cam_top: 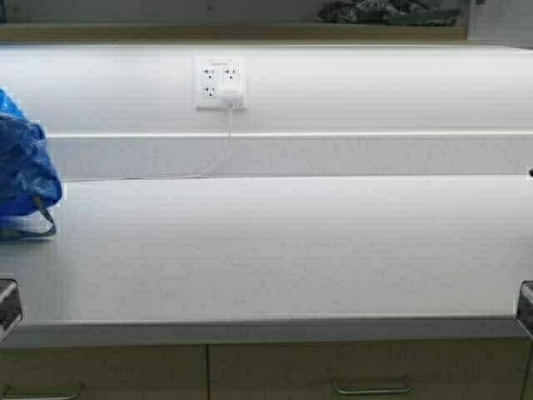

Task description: Open the cabinet, put the pot inside, then close it

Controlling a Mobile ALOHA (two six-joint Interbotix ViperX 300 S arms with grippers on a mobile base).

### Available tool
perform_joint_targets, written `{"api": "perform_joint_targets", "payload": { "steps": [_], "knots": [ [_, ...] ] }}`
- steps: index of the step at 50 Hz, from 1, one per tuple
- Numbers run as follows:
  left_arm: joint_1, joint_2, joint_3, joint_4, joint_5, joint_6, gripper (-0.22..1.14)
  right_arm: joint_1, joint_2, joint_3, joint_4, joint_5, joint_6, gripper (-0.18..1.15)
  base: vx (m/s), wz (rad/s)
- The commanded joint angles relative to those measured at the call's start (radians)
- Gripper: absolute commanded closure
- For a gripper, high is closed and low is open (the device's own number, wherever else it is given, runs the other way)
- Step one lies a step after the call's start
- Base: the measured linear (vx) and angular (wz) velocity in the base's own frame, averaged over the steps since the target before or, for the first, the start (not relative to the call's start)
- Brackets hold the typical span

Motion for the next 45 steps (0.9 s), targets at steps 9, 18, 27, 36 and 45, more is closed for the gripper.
{"api": "perform_joint_targets", "payload": {
  "steps": [9, 18, 27, 36, 45],
  "knots": [
    [-0.048, 0.144, -0.215, 0.018, 0.055, 0.002, 0.9, 0.028, 0.055, -0.201, -0.003, 0.078, 0.025, 0.9, 0.12, 0.06],
    [-0.043, 0.242, -0.336, 0.02, 0.058, 0.0, 0.9, 0.014, 0.12, -0.268, 0.0, 0.075, 0.031, 0.9, 0.09, 0.04],
    [-0.035, 0.313, -0.393, 0.018, 0.058, -0.008, 0.9, 0.009, 0.184, -0.313, 0.011, 0.018, 0.032, 0.9, 0.08, 0.03],
    [-0.005, 0.377, -0.419, 0.018, 0.051, -0.009, 0.9, 0.002, 0.235, -0.347, 0.02, -0.031, 0.031, 0.9, 0.06, 0.02],
    [0.021, 0.422, -0.453, 0.018, 0.064, -0.017, 0.9, -0.003, 0.258, -0.368, 0.023, -0.028, 0.029, 0.9, 0.05, 0.03]
  ]
}}
